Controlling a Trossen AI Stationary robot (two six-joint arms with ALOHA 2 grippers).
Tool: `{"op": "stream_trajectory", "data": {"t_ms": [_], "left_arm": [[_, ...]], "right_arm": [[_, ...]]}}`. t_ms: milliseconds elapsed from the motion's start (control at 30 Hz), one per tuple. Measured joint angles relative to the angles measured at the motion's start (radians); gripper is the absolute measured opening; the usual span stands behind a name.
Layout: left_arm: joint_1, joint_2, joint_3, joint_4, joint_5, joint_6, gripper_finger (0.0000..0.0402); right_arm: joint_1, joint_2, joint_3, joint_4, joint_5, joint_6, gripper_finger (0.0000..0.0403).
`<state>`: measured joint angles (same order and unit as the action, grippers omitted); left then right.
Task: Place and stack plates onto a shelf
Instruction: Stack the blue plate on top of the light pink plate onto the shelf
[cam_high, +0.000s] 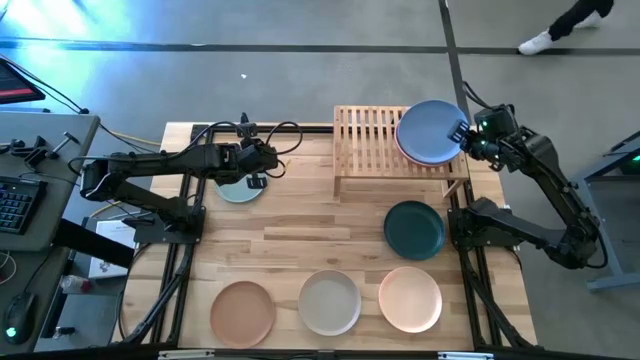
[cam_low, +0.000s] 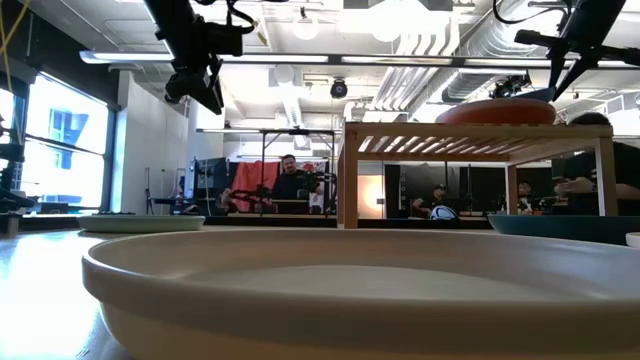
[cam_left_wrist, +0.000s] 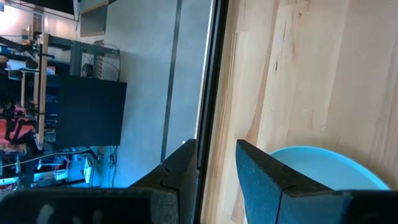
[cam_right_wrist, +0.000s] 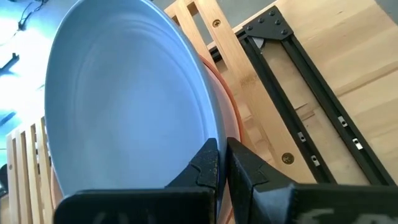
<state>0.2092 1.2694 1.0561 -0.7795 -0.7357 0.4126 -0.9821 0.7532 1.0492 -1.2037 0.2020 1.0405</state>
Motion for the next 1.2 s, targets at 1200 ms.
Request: {"op": "stream_trajectory", "data": {"t_ms": [1200], "left_arm": [[0.000,0.000,0.000,0.000,0.000,0.000,0.0102]], "right_arm": [[0.000,0.108,0.000,-0.034,-0.018,-0.002,0.0001]]}}
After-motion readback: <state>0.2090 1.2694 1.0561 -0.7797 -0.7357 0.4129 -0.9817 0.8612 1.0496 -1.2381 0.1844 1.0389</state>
